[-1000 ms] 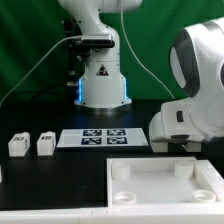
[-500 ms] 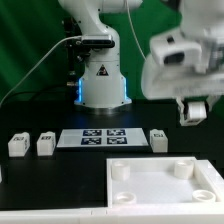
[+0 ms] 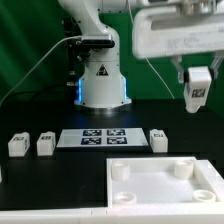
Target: Assemble one leg
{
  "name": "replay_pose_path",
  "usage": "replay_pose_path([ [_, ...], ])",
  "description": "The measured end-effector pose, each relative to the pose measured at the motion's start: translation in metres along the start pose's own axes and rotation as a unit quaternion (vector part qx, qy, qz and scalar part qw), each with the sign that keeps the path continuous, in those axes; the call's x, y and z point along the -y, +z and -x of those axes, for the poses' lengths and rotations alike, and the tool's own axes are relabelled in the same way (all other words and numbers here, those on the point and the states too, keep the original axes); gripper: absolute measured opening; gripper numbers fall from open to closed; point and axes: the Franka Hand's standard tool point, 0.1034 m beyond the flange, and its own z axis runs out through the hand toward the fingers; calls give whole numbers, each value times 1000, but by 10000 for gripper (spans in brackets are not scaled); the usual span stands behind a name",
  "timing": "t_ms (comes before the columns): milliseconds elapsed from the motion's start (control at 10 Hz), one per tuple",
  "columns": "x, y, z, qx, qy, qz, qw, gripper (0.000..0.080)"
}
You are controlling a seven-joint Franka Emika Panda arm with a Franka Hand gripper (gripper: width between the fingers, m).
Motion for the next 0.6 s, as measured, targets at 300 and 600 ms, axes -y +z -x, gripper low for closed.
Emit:
replay_pose_path([
  [300,1,5,9,-31,-2,-6,999,294],
  [600,-10,8,0,-41,-15,3,999,294],
])
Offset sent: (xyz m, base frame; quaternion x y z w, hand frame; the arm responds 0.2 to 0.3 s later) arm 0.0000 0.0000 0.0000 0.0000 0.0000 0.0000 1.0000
